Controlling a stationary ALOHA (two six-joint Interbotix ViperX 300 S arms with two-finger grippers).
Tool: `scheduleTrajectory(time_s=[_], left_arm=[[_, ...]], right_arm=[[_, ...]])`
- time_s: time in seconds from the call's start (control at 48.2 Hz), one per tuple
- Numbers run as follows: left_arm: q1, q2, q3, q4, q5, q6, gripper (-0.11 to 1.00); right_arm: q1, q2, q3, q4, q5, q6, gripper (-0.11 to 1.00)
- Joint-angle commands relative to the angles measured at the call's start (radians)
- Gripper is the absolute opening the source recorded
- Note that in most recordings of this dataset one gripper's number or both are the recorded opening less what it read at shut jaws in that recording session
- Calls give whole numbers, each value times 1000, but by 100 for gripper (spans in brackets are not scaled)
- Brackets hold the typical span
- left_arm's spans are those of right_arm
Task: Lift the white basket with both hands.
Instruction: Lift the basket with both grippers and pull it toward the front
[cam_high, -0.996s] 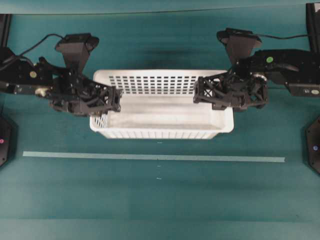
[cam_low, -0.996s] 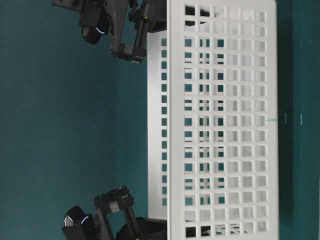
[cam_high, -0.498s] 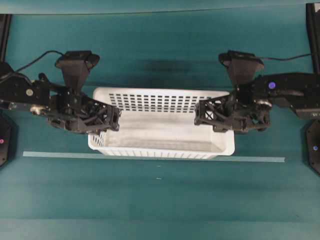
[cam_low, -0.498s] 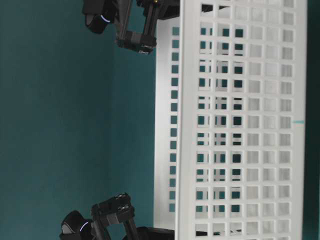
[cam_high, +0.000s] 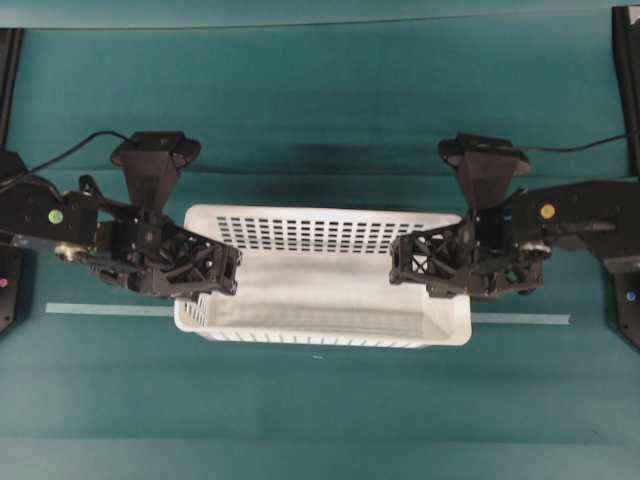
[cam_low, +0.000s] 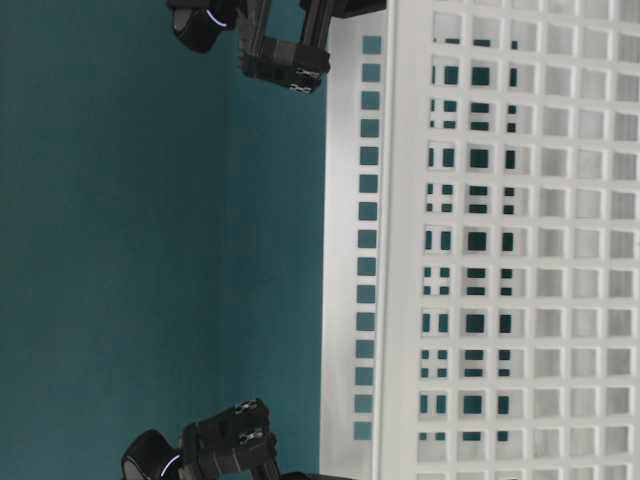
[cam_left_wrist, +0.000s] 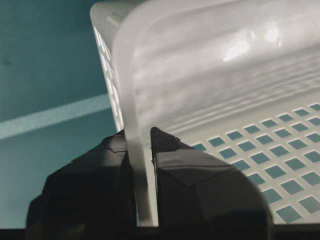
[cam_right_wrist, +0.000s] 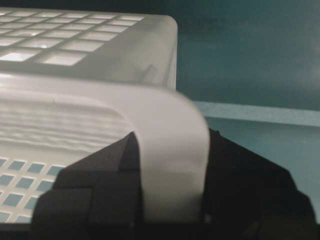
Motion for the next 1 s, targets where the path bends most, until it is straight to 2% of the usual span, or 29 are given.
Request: scheduleTrajectory(time_s=[0.0, 0.207, 0.975], left_arm=[[-20, -9, -31, 5, -9, 2, 1], [-40, 17, -41, 6, -11, -20, 1], [-60, 31, -29, 5, -9, -25, 1]], right_arm=[[32, 6, -6, -17, -8, -3, 15], [44, 12, -6, -23, -18, 0, 15], [63, 43, 0, -25, -40, 0, 15]])
